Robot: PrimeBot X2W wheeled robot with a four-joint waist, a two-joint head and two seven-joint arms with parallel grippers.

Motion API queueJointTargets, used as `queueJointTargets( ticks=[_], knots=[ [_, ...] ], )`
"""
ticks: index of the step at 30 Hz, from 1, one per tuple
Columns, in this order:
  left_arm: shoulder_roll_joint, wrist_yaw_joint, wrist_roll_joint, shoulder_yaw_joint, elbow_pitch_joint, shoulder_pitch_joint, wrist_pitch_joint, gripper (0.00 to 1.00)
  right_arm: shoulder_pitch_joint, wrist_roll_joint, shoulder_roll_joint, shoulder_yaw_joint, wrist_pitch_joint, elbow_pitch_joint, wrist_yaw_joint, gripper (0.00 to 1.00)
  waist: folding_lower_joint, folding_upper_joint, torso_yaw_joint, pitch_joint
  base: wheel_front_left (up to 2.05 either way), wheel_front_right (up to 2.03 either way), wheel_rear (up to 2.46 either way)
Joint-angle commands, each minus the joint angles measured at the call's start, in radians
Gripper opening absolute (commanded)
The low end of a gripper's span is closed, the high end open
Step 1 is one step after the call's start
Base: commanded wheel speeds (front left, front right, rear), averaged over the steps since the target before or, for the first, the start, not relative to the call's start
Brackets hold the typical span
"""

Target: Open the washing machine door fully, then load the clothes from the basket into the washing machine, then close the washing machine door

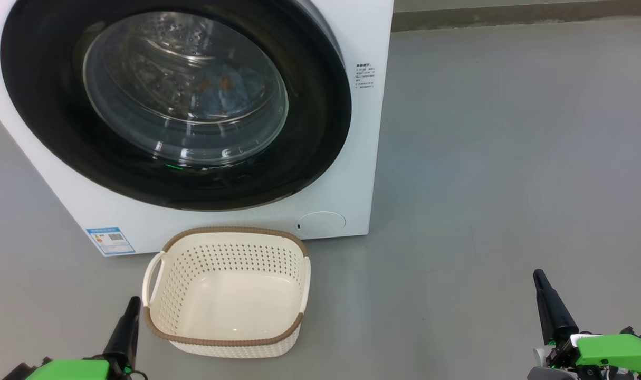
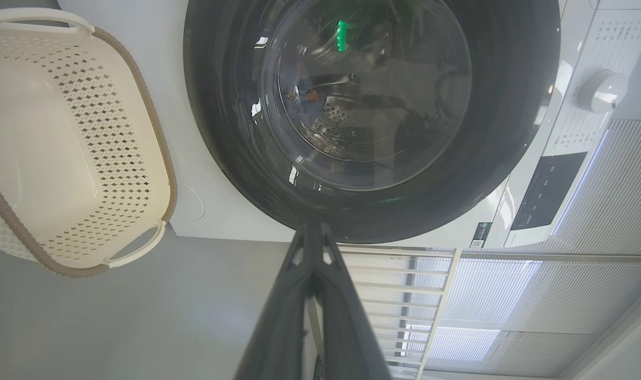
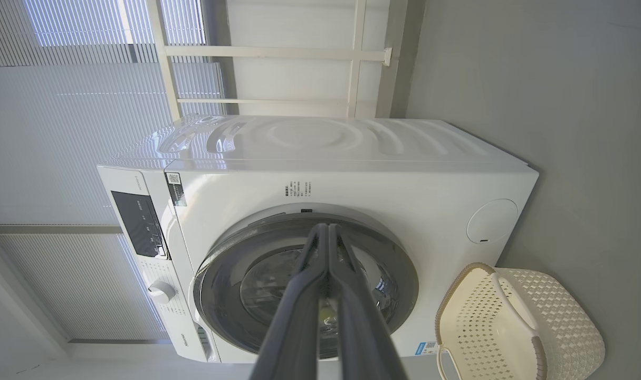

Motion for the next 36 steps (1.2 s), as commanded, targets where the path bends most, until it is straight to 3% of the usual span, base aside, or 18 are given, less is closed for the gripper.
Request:
queueJointTargets(
  ticks=[1, 36],
  knots=[
    [0.011, -0.003, -0.007, 0.034, -0.019, -0.042, 0.002, 0.0, -0.039, 0.003, -0.008, 0.022, 0.006, -0.025, 0.002, 0.0, -0.0001, 0.0, 0.0, 0.0, 0.0, 0.0, 0.0],
    [0.009, -0.003, -0.004, 0.037, -0.019, -0.042, 0.005, 0.0, -0.04, -0.005, 0.0, 0.012, 0.015, -0.025, 0.002, 0.0, -0.0001, 0.0, 0.0, 0.0, 0.0, 0.0, 0.0]
  ],
)
